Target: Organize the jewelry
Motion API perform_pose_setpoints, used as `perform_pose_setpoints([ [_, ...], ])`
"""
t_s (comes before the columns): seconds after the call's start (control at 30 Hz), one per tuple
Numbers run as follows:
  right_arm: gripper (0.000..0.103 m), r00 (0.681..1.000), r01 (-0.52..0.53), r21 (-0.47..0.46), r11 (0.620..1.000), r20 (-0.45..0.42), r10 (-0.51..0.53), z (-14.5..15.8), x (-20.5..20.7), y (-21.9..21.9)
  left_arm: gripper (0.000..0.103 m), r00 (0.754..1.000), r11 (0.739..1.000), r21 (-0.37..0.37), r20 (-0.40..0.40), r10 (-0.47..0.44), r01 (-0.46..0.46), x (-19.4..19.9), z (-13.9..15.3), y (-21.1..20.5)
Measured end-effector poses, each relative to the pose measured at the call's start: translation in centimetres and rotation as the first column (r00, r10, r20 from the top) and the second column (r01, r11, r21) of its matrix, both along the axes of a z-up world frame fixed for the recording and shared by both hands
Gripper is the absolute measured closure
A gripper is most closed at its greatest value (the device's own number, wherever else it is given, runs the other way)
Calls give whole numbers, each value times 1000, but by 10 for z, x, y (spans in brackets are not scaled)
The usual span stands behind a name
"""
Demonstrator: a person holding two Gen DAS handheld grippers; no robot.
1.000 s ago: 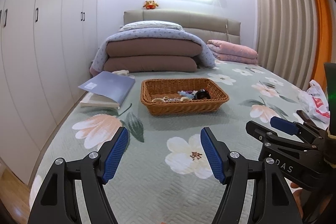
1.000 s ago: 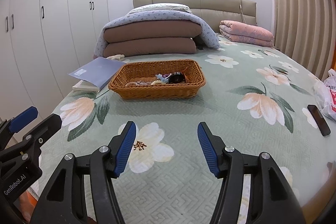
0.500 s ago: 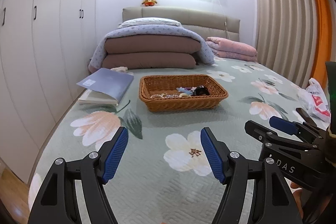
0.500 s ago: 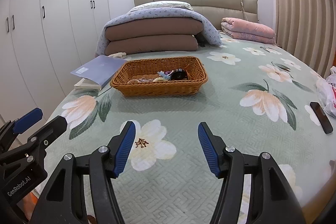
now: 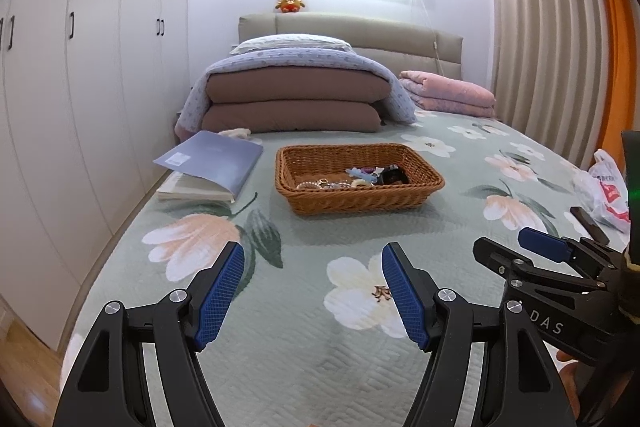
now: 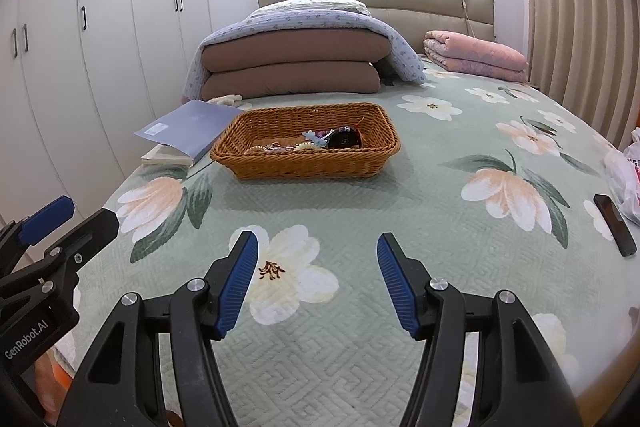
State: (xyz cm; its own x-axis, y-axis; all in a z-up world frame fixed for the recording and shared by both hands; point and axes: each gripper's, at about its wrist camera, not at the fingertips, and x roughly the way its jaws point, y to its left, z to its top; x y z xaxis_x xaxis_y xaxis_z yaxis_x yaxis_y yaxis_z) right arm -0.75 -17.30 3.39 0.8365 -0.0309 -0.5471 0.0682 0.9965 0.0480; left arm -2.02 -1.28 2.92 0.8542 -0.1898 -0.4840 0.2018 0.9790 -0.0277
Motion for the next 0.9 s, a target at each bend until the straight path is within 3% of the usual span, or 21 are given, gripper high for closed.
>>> perform_pose_setpoints([
  [0.7, 38, 1000, -6, 13, 1000, -25, 7, -12, 13, -5, 30, 1000, 1000, 23, -27, 3, -3, 12, -9, -8],
  [0.8, 38, 999, -8, 10, 1000, -33, 8, -15, 15, -4, 30, 1000, 999, 37, -13, 15, -14, 13, -11, -9],
  [0.9, 38, 999, -6, 5, 1000, -36, 7, -17, 17, -4, 30, 997, 996, 72, 49, 54, -58, 7, -11, -12],
])
